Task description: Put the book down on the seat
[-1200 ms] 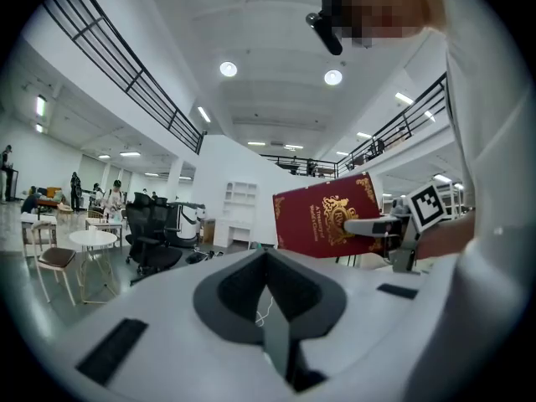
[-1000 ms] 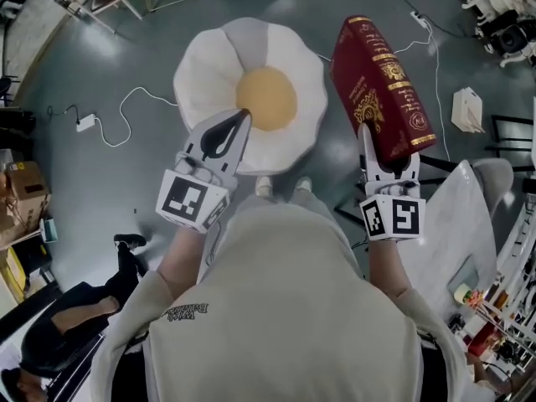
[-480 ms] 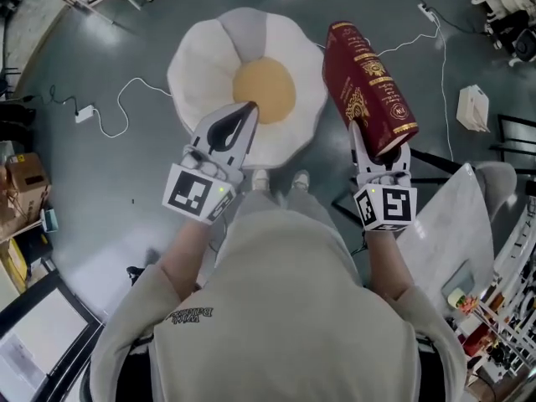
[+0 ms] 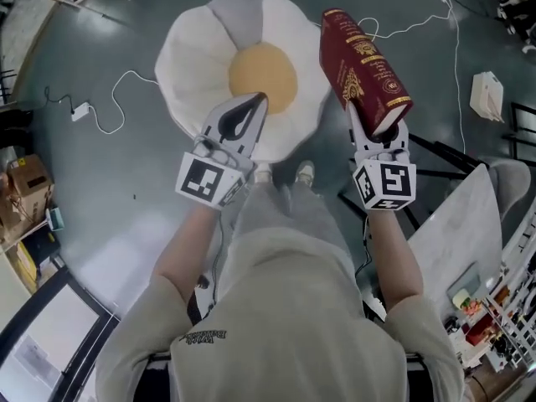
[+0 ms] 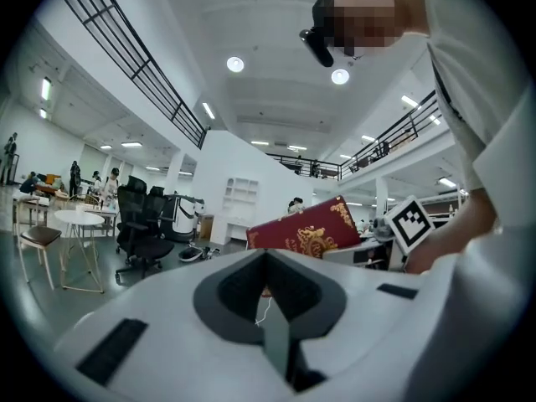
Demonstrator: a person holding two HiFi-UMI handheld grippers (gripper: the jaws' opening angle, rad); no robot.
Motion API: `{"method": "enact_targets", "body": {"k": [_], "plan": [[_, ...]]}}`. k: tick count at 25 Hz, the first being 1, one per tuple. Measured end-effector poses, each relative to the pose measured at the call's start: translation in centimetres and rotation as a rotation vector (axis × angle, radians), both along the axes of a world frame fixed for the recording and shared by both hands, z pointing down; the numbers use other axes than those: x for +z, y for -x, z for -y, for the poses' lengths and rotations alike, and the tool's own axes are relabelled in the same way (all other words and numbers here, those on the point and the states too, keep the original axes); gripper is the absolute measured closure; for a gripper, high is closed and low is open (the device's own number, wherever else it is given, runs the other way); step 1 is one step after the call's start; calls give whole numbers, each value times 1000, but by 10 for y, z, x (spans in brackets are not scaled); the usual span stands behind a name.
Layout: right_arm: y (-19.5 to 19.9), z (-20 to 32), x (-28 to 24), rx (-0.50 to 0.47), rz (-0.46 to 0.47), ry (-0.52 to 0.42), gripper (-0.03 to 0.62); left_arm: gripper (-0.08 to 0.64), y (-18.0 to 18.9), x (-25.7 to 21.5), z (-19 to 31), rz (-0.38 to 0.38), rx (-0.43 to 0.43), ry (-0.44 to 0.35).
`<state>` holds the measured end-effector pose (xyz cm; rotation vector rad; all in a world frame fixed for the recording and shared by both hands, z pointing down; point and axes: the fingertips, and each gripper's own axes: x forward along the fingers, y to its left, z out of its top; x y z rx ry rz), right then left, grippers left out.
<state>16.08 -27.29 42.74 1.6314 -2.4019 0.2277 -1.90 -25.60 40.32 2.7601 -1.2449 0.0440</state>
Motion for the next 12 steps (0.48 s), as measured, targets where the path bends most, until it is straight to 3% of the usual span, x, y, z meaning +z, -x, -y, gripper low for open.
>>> {"method": "enact_targets", "body": {"k": [12], "plan": [[-2, 80, 208, -11, -37, 106, 364, 549, -33, 183, 62, 2, 39, 59]]}}
